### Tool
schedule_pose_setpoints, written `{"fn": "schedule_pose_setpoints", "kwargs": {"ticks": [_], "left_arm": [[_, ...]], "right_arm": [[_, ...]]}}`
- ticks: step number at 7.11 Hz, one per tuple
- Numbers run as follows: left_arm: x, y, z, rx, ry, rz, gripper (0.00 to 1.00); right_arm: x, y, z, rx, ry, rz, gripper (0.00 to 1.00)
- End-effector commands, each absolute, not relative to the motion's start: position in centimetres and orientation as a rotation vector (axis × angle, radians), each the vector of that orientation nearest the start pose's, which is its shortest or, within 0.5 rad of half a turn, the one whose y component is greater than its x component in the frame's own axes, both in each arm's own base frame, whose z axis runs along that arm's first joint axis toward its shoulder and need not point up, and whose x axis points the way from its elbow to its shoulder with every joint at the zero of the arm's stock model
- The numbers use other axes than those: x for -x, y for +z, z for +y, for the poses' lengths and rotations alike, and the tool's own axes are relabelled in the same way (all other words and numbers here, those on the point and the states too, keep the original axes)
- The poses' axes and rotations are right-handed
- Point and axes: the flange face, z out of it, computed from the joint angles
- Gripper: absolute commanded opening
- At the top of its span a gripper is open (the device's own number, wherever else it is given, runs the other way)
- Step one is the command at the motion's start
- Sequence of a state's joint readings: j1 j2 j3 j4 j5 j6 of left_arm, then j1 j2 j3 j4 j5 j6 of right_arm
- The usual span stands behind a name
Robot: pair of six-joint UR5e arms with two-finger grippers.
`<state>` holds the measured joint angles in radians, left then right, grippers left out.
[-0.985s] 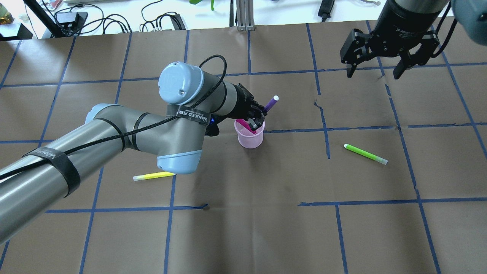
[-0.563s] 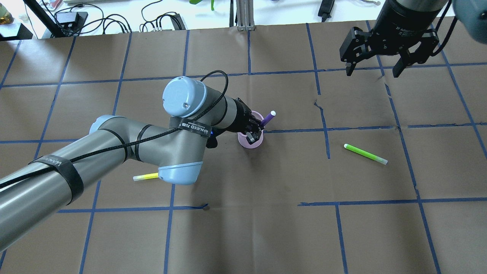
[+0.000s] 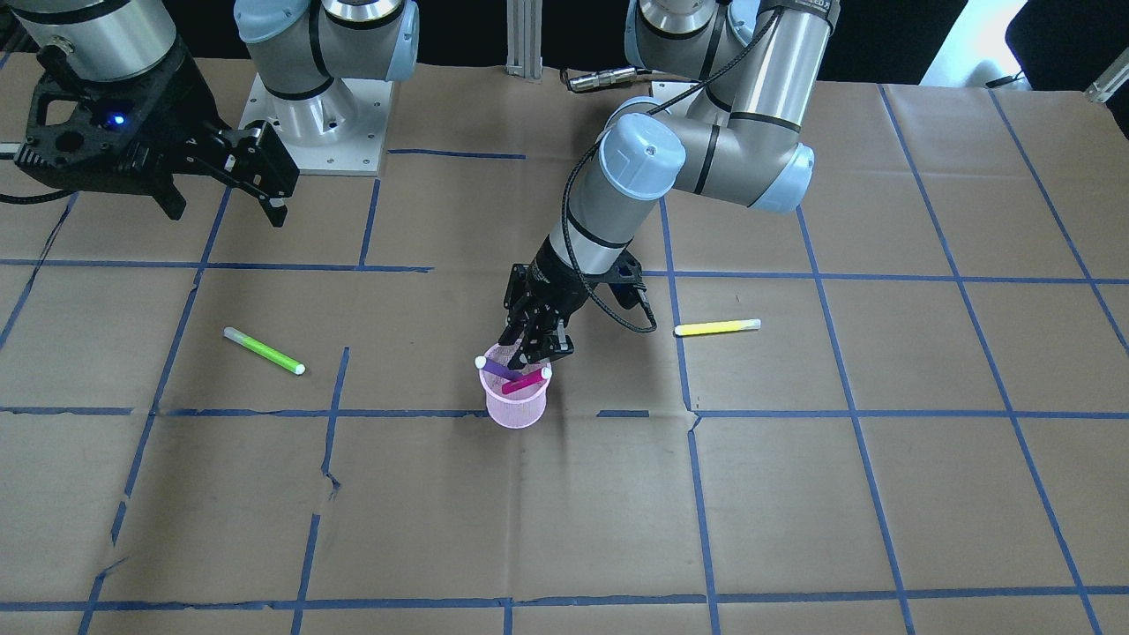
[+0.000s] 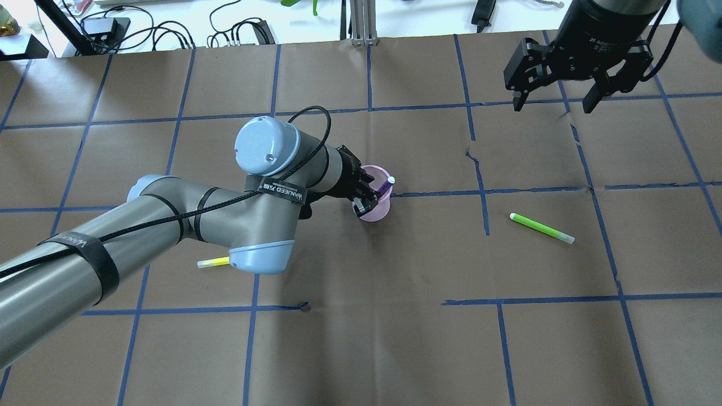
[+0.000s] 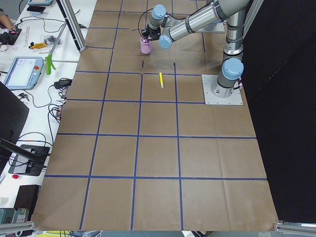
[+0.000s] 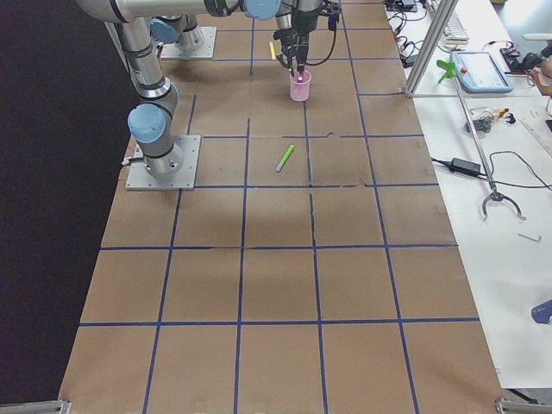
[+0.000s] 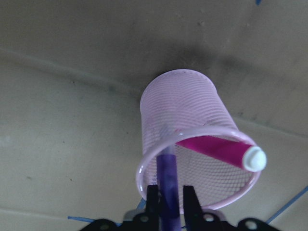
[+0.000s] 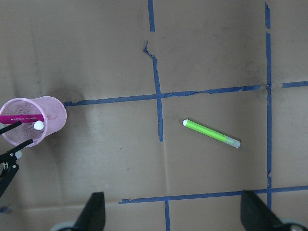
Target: Insert purple and pink pens into pink cup
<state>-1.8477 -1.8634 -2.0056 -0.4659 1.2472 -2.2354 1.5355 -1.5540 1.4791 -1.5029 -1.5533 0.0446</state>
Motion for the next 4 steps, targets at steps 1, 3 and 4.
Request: {"fn": "schedule_pose_setpoints", "kwargs": {"ticks": [1, 3, 4], "left_arm": [[29.4, 27.4, -48.6, 2.902, 0.268, 2.149, 0.98], [27.7, 29.0, -48.5, 2.755, -0.062, 2.297, 0.96], [25.9, 29.7, -48.4, 2.523, -0.223, 2.417, 0.96]], "right_arm": [[-11.7, 51.6, -50.2, -0.125, 0.014, 3.122, 1.00], [-11.7, 51.6, -50.1, -0.125, 0.015, 3.122, 1.00], [-11.7, 51.5, -50.0, -0.125, 0.022, 3.122, 1.00]]}}
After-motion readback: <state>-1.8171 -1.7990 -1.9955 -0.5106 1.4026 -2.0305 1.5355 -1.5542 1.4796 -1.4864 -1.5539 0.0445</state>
